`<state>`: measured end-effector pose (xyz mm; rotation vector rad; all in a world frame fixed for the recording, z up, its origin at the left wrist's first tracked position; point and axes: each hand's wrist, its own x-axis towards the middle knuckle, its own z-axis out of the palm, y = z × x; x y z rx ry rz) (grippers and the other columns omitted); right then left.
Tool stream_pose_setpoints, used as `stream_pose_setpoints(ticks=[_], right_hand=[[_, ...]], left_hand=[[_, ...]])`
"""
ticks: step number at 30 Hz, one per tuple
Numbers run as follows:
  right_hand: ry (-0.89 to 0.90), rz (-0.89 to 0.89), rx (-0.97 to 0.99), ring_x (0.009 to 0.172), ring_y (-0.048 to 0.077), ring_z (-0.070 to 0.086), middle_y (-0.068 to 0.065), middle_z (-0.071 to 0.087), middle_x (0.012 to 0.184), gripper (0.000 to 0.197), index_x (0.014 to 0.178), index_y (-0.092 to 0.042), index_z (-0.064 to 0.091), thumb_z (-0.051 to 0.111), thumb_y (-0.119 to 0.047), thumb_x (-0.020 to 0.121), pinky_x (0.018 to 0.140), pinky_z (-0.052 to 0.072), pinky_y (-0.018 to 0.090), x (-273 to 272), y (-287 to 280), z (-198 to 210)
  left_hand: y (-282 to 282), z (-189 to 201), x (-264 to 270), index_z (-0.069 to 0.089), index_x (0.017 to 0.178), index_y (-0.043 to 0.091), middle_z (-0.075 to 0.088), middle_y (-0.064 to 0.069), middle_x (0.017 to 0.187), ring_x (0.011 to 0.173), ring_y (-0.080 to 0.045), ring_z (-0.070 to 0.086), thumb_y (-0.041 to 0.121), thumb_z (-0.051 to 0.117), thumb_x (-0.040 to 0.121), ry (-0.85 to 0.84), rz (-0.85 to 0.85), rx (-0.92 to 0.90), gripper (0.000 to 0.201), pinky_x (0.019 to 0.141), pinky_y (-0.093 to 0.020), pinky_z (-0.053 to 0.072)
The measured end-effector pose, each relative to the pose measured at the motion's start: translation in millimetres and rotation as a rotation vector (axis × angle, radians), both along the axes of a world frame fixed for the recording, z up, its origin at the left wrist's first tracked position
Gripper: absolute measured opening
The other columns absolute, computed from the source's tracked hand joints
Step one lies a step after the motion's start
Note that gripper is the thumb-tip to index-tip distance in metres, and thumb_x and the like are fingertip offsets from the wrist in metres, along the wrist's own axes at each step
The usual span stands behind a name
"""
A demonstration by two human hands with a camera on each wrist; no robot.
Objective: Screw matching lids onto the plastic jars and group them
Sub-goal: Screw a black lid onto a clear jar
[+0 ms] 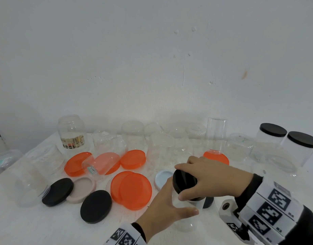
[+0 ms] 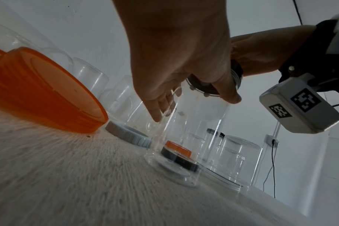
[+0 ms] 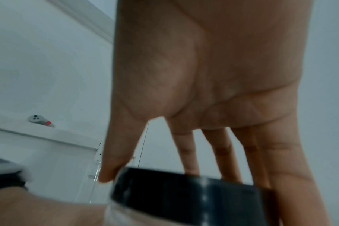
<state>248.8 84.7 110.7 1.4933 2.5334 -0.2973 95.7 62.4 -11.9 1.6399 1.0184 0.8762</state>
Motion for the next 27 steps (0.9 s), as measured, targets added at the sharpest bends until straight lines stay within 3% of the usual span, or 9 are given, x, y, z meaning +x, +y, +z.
stream_pose_setpoints(ticks=[5, 7, 10, 13, 16, 20, 23, 25, 27], right_hand=[[-0.036, -0.064, 0.131, 0.094, 0.016, 0.044, -0.005, 0.043, 0.106, 0.079, 0.133, -0.031, 0.040, 0.041, -0.082, 0.072, 0.071, 0.039, 0.029, -7, -8, -8], [0.001, -0.049, 0.065, 0.101, 0.016, 0.043, -0.005, 0.043, 0.113, 0.076, 0.137, -0.031, 0.037, 0.047, -0.076, 0.076, 0.079, 0.042, 0.030, -5, -8, -6], [0.060, 0.038, -0.095, 0.123, 0.012, 0.032, -0.011, 0.031, 0.141, 0.077, 0.147, -0.037, 0.023, 0.058, -0.056, 0.081, 0.100, 0.041, 0.034, 3, -4, 1], [0.092, 0.081, -0.089, 0.123, 0.010, 0.032, -0.016, 0.032, 0.141, 0.074, 0.147, -0.040, 0.026, 0.060, -0.050, 0.082, 0.102, 0.039, 0.032, 6, -3, 5], [0.091, 0.056, -0.036, 0.117, 0.012, 0.038, -0.013, 0.040, 0.133, 0.073, 0.143, -0.040, 0.032, 0.058, -0.062, 0.079, 0.099, 0.041, 0.032, 4, -3, 2], [0.071, -0.004, 0.082, 0.105, 0.014, 0.043, -0.009, 0.045, 0.119, 0.079, 0.140, -0.037, 0.035, 0.049, -0.078, 0.074, 0.092, 0.044, 0.032, 3, -5, -6], [0.067, -0.017, 0.094, 0.104, 0.013, 0.042, -0.009, 0.044, 0.118, 0.082, 0.141, -0.036, 0.034, 0.047, -0.080, 0.073, 0.090, 0.044, 0.030, 3, -6, -7], [0.077, -0.001, 0.043, 0.109, 0.012, 0.040, -0.010, 0.042, 0.122, 0.081, 0.142, -0.035, 0.032, 0.052, -0.075, 0.074, 0.093, 0.044, 0.031, 4, -4, -4], [0.108, 0.031, -0.040, 0.118, 0.009, 0.035, -0.014, 0.037, 0.130, 0.081, 0.145, -0.035, 0.029, 0.060, -0.064, 0.076, 0.098, 0.041, 0.030, 6, -2, 0]], left_hand=[[0, 1, 1, 0.031, 0.139, 0.048, 0.049, 0.029, 0.133, 0.126, 0.007, 0.043, 0.049, 0.082, 0.067, 0.005, 0.000, 0.007, 0.088, 0.110, -0.034, 0.037], [1, -1, 0, 0.031, 0.137, 0.050, 0.049, 0.029, 0.132, 0.125, 0.007, 0.044, 0.049, 0.082, 0.067, 0.006, -0.002, 0.002, 0.087, 0.107, -0.029, 0.038], [1, -1, -1, 0.030, 0.130, 0.057, 0.049, 0.036, 0.127, 0.120, 0.015, 0.043, 0.051, 0.081, 0.066, 0.018, 0.007, -0.013, 0.083, 0.093, -0.011, 0.036], [0, -1, -1, 0.030, 0.130, 0.056, 0.049, 0.037, 0.126, 0.119, 0.017, 0.043, 0.052, 0.081, 0.066, 0.027, 0.016, -0.007, 0.082, 0.088, -0.006, 0.035], [0, -2, 0, 0.031, 0.133, 0.054, 0.049, 0.033, 0.129, 0.122, 0.012, 0.043, 0.051, 0.081, 0.066, 0.011, 0.013, -0.005, 0.084, 0.095, -0.013, 0.036], [0, -1, 1, 0.033, 0.136, 0.048, 0.051, 0.025, 0.133, 0.127, 0.003, 0.045, 0.047, 0.083, 0.067, -0.011, 0.007, -0.007, 0.086, 0.109, -0.034, 0.038], [0, 1, 0, 0.032, 0.139, 0.045, 0.050, 0.023, 0.135, 0.129, 0.001, 0.045, 0.047, 0.082, 0.068, -0.017, -0.009, -0.002, 0.086, 0.110, -0.038, 0.037], [1, -1, 0, 0.031, 0.138, 0.048, 0.050, 0.025, 0.135, 0.128, 0.003, 0.044, 0.049, 0.082, 0.067, -0.013, -0.011, -0.003, 0.087, 0.108, -0.032, 0.038], [0, -1, 0, 0.029, 0.134, 0.055, 0.049, 0.032, 0.132, 0.124, 0.010, 0.043, 0.051, 0.082, 0.066, 0.003, -0.001, -0.005, 0.086, 0.099, -0.016, 0.037]])
